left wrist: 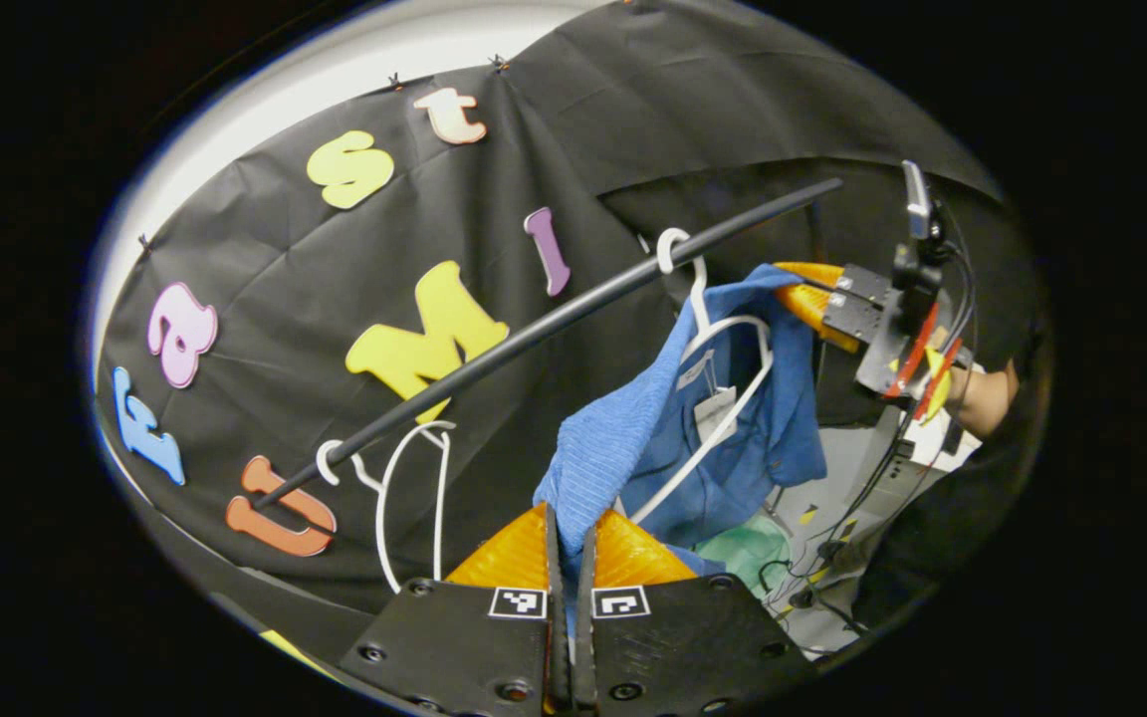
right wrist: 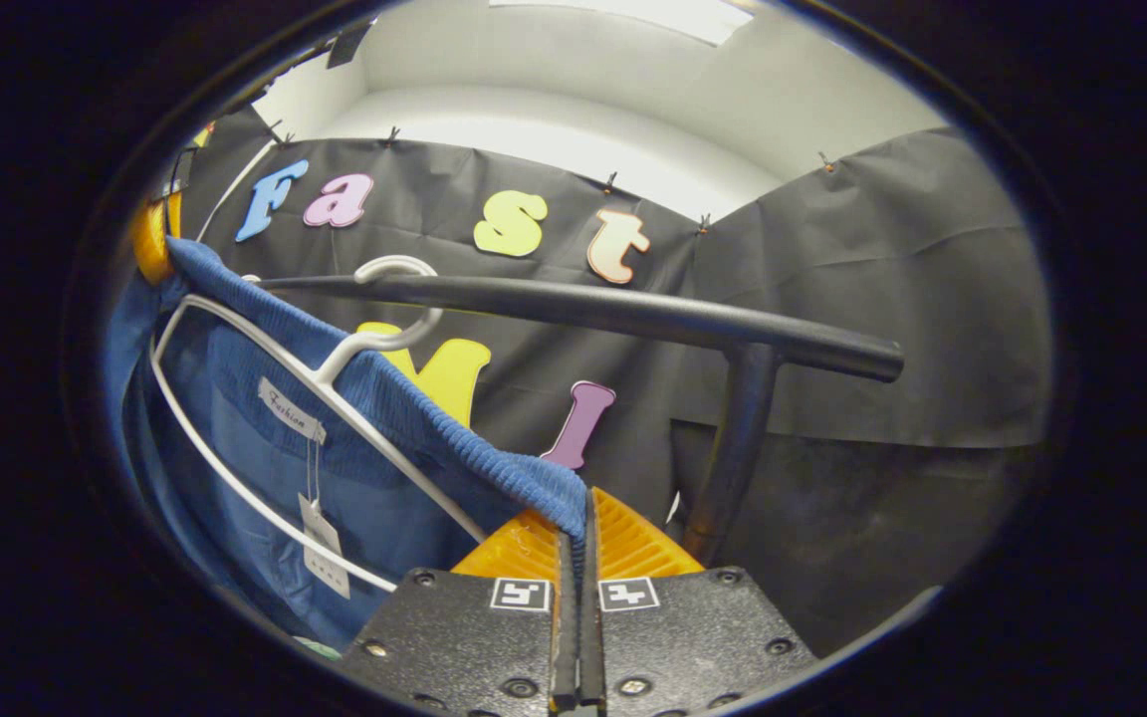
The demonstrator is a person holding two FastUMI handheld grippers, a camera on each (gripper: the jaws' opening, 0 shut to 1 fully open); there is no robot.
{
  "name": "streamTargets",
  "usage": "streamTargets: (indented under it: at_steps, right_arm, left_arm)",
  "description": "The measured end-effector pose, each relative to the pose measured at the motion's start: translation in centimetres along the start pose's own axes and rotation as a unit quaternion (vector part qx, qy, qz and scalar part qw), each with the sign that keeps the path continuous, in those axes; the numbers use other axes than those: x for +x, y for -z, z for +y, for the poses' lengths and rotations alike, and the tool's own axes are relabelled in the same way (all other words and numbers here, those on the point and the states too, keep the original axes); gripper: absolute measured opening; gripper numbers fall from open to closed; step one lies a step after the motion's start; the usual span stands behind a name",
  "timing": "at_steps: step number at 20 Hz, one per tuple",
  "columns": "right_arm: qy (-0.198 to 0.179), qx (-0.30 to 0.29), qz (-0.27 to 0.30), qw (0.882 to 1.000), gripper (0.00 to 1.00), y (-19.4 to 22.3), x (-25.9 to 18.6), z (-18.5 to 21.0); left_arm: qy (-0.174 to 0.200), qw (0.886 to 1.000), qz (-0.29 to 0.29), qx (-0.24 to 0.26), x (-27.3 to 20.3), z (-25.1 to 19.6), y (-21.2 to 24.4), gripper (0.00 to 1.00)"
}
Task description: Grasp the clothes on the hanger with both hands and then place them into the laundry hamper below.
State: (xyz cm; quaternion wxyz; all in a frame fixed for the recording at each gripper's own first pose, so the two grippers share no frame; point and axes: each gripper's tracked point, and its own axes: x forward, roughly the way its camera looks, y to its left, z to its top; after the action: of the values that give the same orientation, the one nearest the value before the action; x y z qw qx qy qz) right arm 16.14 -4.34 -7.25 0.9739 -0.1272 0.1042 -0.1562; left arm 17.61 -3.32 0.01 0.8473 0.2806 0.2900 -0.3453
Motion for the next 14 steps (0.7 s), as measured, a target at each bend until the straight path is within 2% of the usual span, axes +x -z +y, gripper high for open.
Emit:
streamTargets:
  at_steps: [1, 2, 3, 5, 6, 7, 8, 10, 11, 12, 14]
  right_arm:
    - [-0.001, -0.003, -0.001, 1.000, 0.05, -0.1, 0.0, 0.2]
    - [0.001, -0.013, -0.007, 1.000, 0.05, -0.3, -0.1, 0.2]
    - [0.007, -0.025, -0.011, 1.000, 0.05, -0.4, 0.0, -0.1]
    - [0.004, -0.014, -0.007, 1.000, 0.05, -0.1, 0.3, -0.4]
    - [0.002, -0.008, -0.001, 1.000, 0.05, 0.2, 0.5, -0.4]
    - [0.004, -0.010, 0.000, 1.000, 0.05, 0.2, 0.6, -0.6]
    - [0.003, -0.012, 0.000, 1.000, 0.05, 0.2, 0.6, -0.6]
    - [0.000, -0.004, -0.002, 1.000, 0.05, 0.0, 0.6, -0.6]
    - [-0.001, -0.003, -0.003, 1.000, 0.05, 0.1, 0.5, -0.5]
    - [-0.003, -0.003, -0.003, 1.000, 0.05, 0.1, 0.6, -0.4]
    - [-0.003, -0.005, -0.004, 1.000, 0.05, 0.2, 0.6, -0.5]
  left_arm:
    - [-0.003, 1.000, 0.007, 0.011, -0.1, 0.5, 0.1, 0.07]
    - [0.000, 0.999, 0.019, 0.029, 0.0, 0.5, 0.4, 0.02]
    - [0.010, 0.999, 0.014, 0.050, 0.0, 0.2, 0.0, 0.03]
    - [0.026, 0.996, -0.001, 0.087, -0.6, -0.5, -0.3, 0.02]
    - [0.040, 0.994, -0.013, 0.097, -0.8, -1.0, -0.6, 0.07]
    - [0.062, 0.992, -0.025, 0.103, -0.7, -1.7, -0.9, 0.03]
    - [0.082, 0.990, -0.035, 0.105, -0.8, -2.4, -0.8, 0.07]
    - [0.090, 0.991, -0.058, 0.074, -1.0, -2.1, -0.6, 0.03]
    - [0.098, 0.991, -0.077, 0.041, -0.8, -2.0, -0.5, 0.07]
    - [0.119, 0.987, -0.105, 0.008, -0.8, -2.7, -0.5, 0.02]
    - [0.163, 0.970, -0.167, -0.062, -0.9, -3.8, -1.0, 0.03]
